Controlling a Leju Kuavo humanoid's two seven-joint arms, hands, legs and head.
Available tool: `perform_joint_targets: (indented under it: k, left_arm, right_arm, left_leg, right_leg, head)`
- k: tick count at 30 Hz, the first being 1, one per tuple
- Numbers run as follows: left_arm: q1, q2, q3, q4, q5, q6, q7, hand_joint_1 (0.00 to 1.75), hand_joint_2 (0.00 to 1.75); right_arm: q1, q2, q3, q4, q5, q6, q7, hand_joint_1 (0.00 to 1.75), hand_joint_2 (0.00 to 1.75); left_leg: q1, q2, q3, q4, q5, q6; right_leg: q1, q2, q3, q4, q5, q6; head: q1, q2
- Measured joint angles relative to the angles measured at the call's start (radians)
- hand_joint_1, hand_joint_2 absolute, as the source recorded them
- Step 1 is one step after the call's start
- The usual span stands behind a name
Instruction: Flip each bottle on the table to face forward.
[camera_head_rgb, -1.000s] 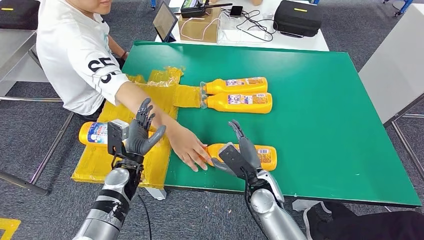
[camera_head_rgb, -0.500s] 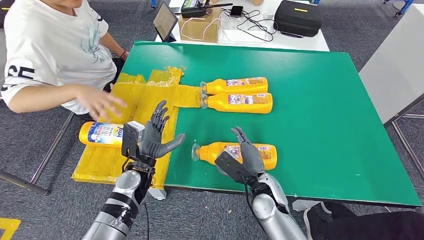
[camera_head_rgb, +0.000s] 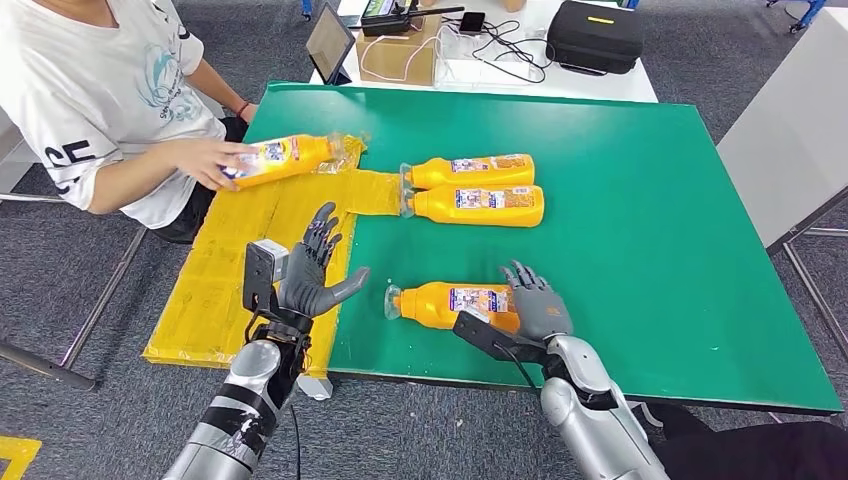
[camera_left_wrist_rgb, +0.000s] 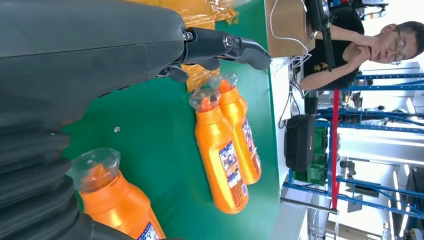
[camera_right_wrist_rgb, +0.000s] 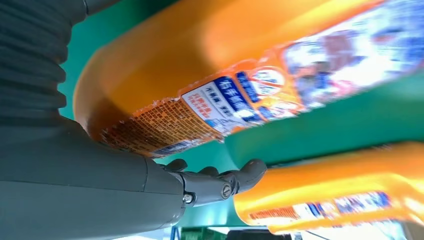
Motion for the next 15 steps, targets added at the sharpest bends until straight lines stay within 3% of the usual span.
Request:
perform_joint_targets:
  k: [12, 15]
  left_arm:
    - [-0.014, 0.001, 0.0, 0.004, 0.0, -0.02, 0.008, 0.0, 1.75]
    - [-0.026, 0.003, 0.0, 0.015, 0.0, -0.028, 0.01, 0.0, 1.75]
  right_arm:
    - [-0.123, -0.016, 0.024, 0.176, 0.045, 0.054, 0.014, 0.04, 1.75]
    - [-0.16, -0.012, 0.034, 0.231, 0.026, 0.079, -0.008, 1.05, 1.75]
  left_leg:
    - [0.0, 0.0, 0.0, 0.0, 0.0, 0.0]
    - [0.0, 0.0, 0.001, 0.0, 0.001, 0.001]
  right_leg:
    - [0.0, 0.0, 0.0, 0.0, 0.0, 0.001]
    - [0.0, 0.0, 0.001, 0.0, 0.001, 0.001]
  head:
    - [0.0, 0.0]
    - [0.0, 0.0]
